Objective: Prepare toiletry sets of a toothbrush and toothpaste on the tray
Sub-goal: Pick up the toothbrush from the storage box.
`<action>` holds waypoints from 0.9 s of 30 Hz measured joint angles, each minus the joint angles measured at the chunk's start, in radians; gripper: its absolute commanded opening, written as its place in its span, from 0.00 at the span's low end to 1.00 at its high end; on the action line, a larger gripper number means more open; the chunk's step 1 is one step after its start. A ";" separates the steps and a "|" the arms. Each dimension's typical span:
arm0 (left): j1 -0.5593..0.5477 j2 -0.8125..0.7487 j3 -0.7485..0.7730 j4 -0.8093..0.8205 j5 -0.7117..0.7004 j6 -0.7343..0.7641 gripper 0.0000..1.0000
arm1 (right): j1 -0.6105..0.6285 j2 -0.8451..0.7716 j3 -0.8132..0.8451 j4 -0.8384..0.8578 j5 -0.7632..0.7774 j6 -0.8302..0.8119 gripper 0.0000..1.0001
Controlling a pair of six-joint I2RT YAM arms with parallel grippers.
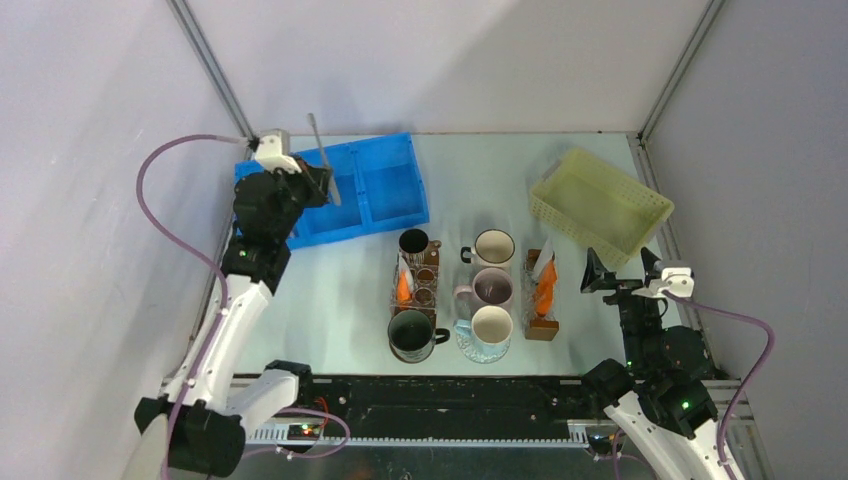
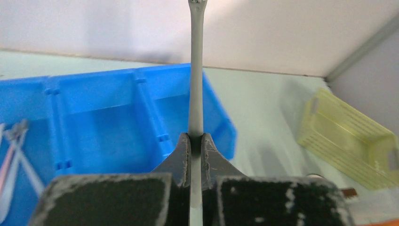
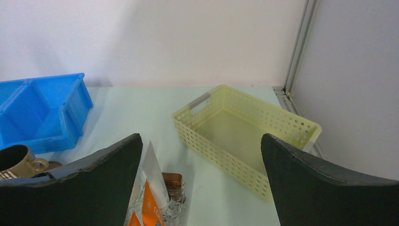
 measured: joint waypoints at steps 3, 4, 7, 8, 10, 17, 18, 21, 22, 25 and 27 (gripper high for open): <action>-0.102 -0.061 -0.039 0.043 0.004 0.028 0.00 | 0.000 -0.001 0.000 0.000 -0.019 0.001 0.99; -0.129 -0.073 -0.048 0.054 0.005 0.036 0.00 | 0.000 -0.001 0.000 0.000 -0.027 0.002 0.99; -0.208 -0.097 -0.069 0.081 0.005 0.064 0.00 | 0.000 -0.001 0.000 0.000 -0.051 0.002 0.99; -0.229 -0.100 -0.073 0.087 0.005 0.073 0.00 | 0.000 -0.001 0.000 0.000 -0.060 0.002 0.99; -0.281 -0.105 -0.082 0.100 0.005 0.096 0.00 | 0.000 -0.001 0.000 0.000 -0.078 0.002 0.99; -0.449 -0.105 -0.092 0.150 0.006 0.169 0.00 | 0.002 0.033 0.016 -0.004 -0.141 0.002 0.97; -0.474 -0.103 -0.092 0.161 0.006 0.182 0.00 | 0.002 0.044 0.024 -0.005 -0.150 0.003 0.97; -0.536 -0.090 -0.092 0.188 0.011 0.212 0.00 | 0.002 0.087 0.060 -0.013 -0.196 0.015 0.94; -0.558 -0.083 -0.092 0.195 0.013 0.222 0.00 | 0.002 0.103 0.076 -0.021 -0.212 0.019 0.93; -0.621 -0.058 -0.092 0.208 0.015 0.256 0.00 | 0.002 0.164 0.140 -0.051 -0.268 0.038 0.89; -0.654 -0.040 -0.092 0.210 0.018 0.276 0.00 | 0.002 0.211 0.184 -0.060 -0.308 0.052 0.86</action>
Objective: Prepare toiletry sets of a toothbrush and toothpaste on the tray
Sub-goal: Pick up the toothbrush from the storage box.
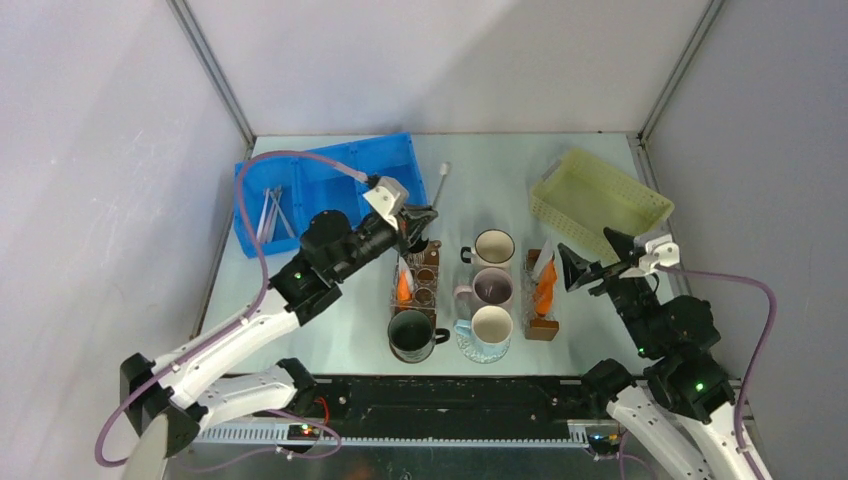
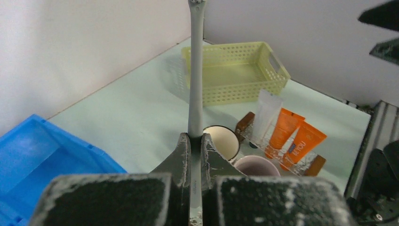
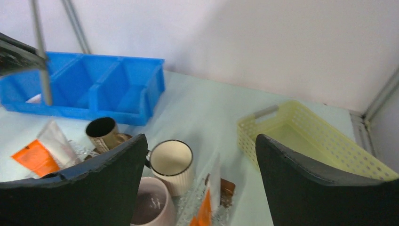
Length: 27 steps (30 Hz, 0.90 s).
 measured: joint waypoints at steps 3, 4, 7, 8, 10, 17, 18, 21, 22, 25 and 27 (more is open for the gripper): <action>-0.046 0.027 0.000 0.008 0.002 0.027 0.00 | 0.000 0.072 0.073 -0.010 -0.071 0.030 0.83; -0.064 0.037 0.001 0.011 0.002 0.035 0.00 | 0.000 0.089 0.090 -0.011 -0.095 0.041 0.82; -0.109 0.065 0.010 0.024 0.002 0.049 0.00 | 0.000 0.142 0.137 0.005 -0.185 0.078 0.77; -0.126 0.076 0.017 0.032 0.002 0.055 0.00 | 0.000 0.163 0.148 0.018 -0.221 0.095 0.77; -0.153 0.097 0.034 0.041 0.002 0.064 0.00 | 0.000 0.190 0.153 0.045 -0.262 0.119 0.74; -0.221 0.159 0.087 0.092 0.004 0.073 0.00 | 0.001 0.313 0.154 0.182 -0.405 0.213 0.66; -0.230 0.167 0.092 0.097 0.005 0.074 0.00 | 0.003 0.329 0.154 0.204 -0.420 0.225 0.65; -0.254 0.192 0.111 0.107 0.006 0.080 0.00 | 0.008 0.370 0.154 0.265 -0.463 0.266 0.64; -0.260 0.200 0.116 0.108 0.007 0.083 0.00 | 0.011 0.380 0.154 0.283 -0.470 0.280 0.63; -0.275 0.216 0.126 0.111 0.007 0.091 0.00 | 0.022 0.402 0.154 0.327 -0.489 0.304 0.61; -0.284 0.222 0.127 0.112 0.007 0.098 0.00 | 0.031 0.414 0.154 0.349 -0.492 0.312 0.57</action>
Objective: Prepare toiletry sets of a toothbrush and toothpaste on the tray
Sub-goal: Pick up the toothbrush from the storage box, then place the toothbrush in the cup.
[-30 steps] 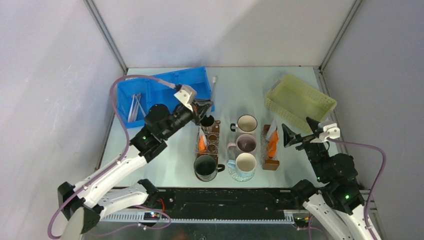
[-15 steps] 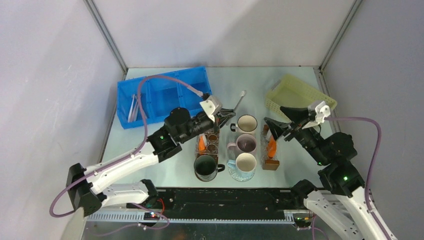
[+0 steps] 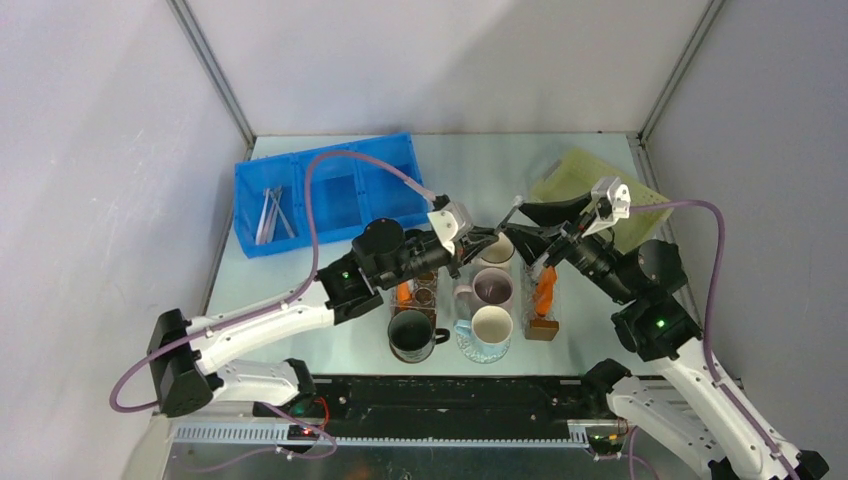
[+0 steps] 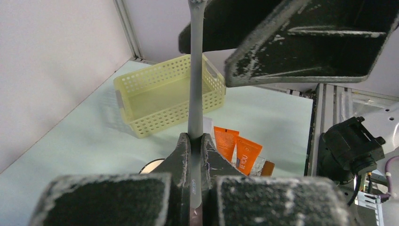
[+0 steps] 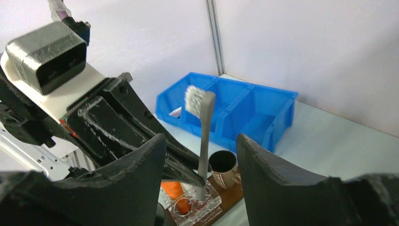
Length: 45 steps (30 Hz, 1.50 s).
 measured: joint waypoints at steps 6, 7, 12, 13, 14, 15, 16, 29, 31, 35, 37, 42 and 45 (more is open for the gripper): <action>-0.022 0.009 0.002 -0.001 -0.002 0.025 0.00 | 0.023 0.037 0.000 0.043 0.005 0.015 0.36; -0.024 0.010 0.003 -0.002 -0.002 0.029 0.00 | 0.025 0.042 0.000 0.045 0.006 0.014 0.25; -0.032 0.011 0.009 -0.005 -0.015 0.047 0.01 | 0.035 0.064 0.000 0.048 0.025 0.012 0.00; -0.032 0.011 0.009 -0.008 -0.021 0.050 0.08 | 0.038 0.066 0.000 0.048 0.032 0.010 0.00; -0.033 0.011 0.009 -0.008 -0.026 0.054 0.20 | 0.039 0.067 0.000 0.048 0.035 0.009 0.00; -0.034 0.011 0.009 -0.008 -0.031 0.055 0.27 | 0.039 0.068 0.000 0.048 0.039 0.008 0.00; -0.034 0.011 0.009 -0.008 -0.036 0.061 0.42 | 0.040 0.069 0.000 0.048 0.042 0.005 0.00; 0.014 -0.064 -0.033 -0.068 -0.242 0.041 1.00 | 0.035 0.195 0.000 0.088 0.189 -0.108 0.00; 0.055 -0.095 -0.040 -0.097 -0.264 0.014 1.00 | 0.027 0.235 -0.001 0.102 0.227 -0.124 0.00; 0.138 -0.180 -0.067 -0.161 -0.304 -0.048 1.00 | -0.003 0.315 -0.003 0.140 0.278 -0.138 0.00; 0.174 -0.230 -0.089 -0.193 -0.327 -0.074 1.00 | -0.015 0.358 -0.005 0.154 0.297 -0.138 0.00; 0.272 -0.341 -0.124 -0.313 -0.383 -0.136 1.00 | -0.040 0.484 -0.005 0.189 0.333 -0.129 0.00; 0.344 -0.396 -0.140 -0.391 -0.420 -0.176 1.00 | -0.047 0.558 -0.005 0.205 0.352 -0.117 0.00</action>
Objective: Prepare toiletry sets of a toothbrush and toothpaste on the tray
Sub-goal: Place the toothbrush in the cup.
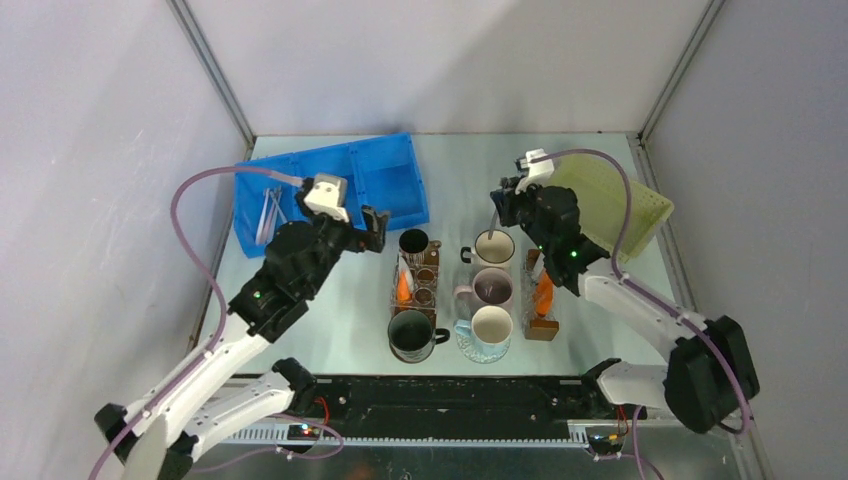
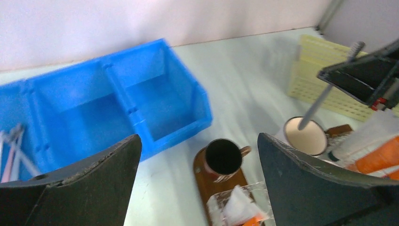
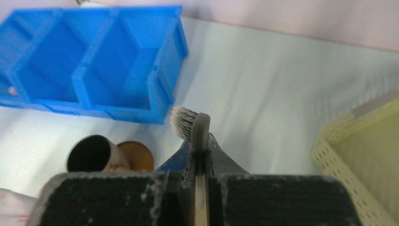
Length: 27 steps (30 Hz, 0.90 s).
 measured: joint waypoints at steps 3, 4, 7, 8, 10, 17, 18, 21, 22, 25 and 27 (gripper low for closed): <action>0.068 -0.043 -0.016 -0.073 -0.023 -0.034 1.00 | -0.004 0.072 0.000 -0.001 0.017 0.019 0.00; 0.089 -0.055 -0.022 -0.095 -0.029 -0.044 1.00 | -0.004 0.088 0.000 -0.002 0.020 0.025 0.00; 0.146 -0.078 -0.037 -0.154 -0.040 -0.065 1.00 | -0.004 0.125 -0.001 -0.017 0.026 0.043 0.00; 0.161 -0.082 -0.041 -0.168 -0.041 -0.069 1.00 | -0.004 0.135 -0.001 -0.024 0.028 0.050 0.00; 0.188 -0.087 -0.045 -0.200 -0.047 -0.074 1.00 | -0.004 0.150 -0.001 -0.031 0.031 0.063 0.01; 0.262 -0.084 -0.045 -0.251 -0.047 -0.095 1.00 | -0.004 0.193 -0.001 -0.089 0.029 0.105 0.13; 0.274 -0.080 -0.045 -0.256 -0.047 -0.097 1.00 | -0.004 0.195 -0.001 -0.098 0.029 0.110 0.15; 0.303 -0.069 -0.045 -0.270 -0.043 -0.106 1.00 | -0.004 0.197 -0.001 -0.119 0.030 0.118 0.22; 0.314 -0.063 -0.045 -0.276 -0.037 -0.112 1.00 | -0.004 0.197 -0.001 -0.124 0.030 0.120 0.23; 0.341 -0.050 -0.045 -0.290 -0.024 -0.121 1.00 | -0.005 0.197 -0.001 -0.137 0.031 0.122 0.28; 0.357 -0.041 -0.045 -0.294 -0.019 -0.123 1.00 | -0.005 0.197 -0.001 -0.142 0.031 0.126 0.32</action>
